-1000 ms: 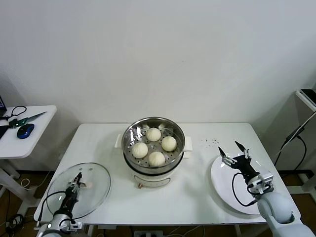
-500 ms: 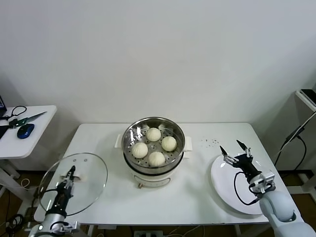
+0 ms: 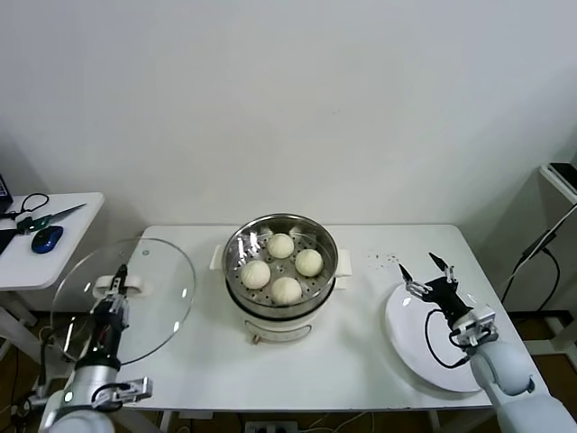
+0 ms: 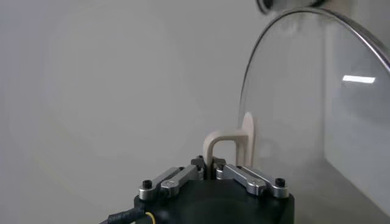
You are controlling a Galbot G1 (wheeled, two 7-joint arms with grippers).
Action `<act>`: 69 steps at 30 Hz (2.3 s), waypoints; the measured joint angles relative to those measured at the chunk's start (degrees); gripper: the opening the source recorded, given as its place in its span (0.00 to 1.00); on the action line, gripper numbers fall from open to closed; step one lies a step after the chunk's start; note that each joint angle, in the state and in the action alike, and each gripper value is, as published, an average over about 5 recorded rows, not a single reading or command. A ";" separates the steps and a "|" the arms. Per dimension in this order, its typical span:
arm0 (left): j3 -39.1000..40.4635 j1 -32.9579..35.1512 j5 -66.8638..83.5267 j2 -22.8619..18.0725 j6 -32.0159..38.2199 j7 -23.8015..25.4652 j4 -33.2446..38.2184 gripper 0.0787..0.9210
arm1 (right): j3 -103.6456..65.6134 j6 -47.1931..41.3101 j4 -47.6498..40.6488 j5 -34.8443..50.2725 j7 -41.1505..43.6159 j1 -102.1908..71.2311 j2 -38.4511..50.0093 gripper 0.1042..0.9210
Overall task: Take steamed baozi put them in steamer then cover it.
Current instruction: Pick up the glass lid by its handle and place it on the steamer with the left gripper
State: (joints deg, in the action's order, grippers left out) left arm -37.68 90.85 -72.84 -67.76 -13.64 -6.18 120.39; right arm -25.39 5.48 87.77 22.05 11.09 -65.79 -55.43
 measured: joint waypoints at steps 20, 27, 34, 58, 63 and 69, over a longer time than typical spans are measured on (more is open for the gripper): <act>31.37 -26.74 -3.94 4.36 -25.20 21.03 0.12 0.08 | -0.47 1.50 -4.33 -3.23 1.19 1.18 -0.55 0.88; 39.26 -34.51 -8.74 -2.04 -28.04 24.43 -4.67 0.08 | -1.46 2.04 -4.70 -3.98 1.26 0.49 -0.84 0.88; 43.91 -37.98 -11.70 -7.81 -28.59 24.87 -10.09 0.08 | -2.42 2.51 -5.01 -4.62 1.46 -0.10 -1.05 0.88; 46.34 -41.60 -17.31 -16.30 -28.54 24.16 -21.99 0.08 | -2.68 3.37 -5.96 -6.34 1.92 -0.01 -1.24 0.88; 46.31 -41.61 -17.18 -16.54 -28.54 23.98 -22.92 0.08 | -2.83 3.55 -6.26 -6.56 2.08 0.06 -1.28 0.88; 46.10 -41.52 -16.95 -16.59 -28.55 23.72 -23.93 0.08 | -2.83 3.68 -6.53 -6.81 2.25 0.40 -1.38 0.88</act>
State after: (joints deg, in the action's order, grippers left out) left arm 8.43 49.33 -89.78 -84.35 -42.19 17.54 96.47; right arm -28.22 9.16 81.24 15.24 13.34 -65.39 -56.81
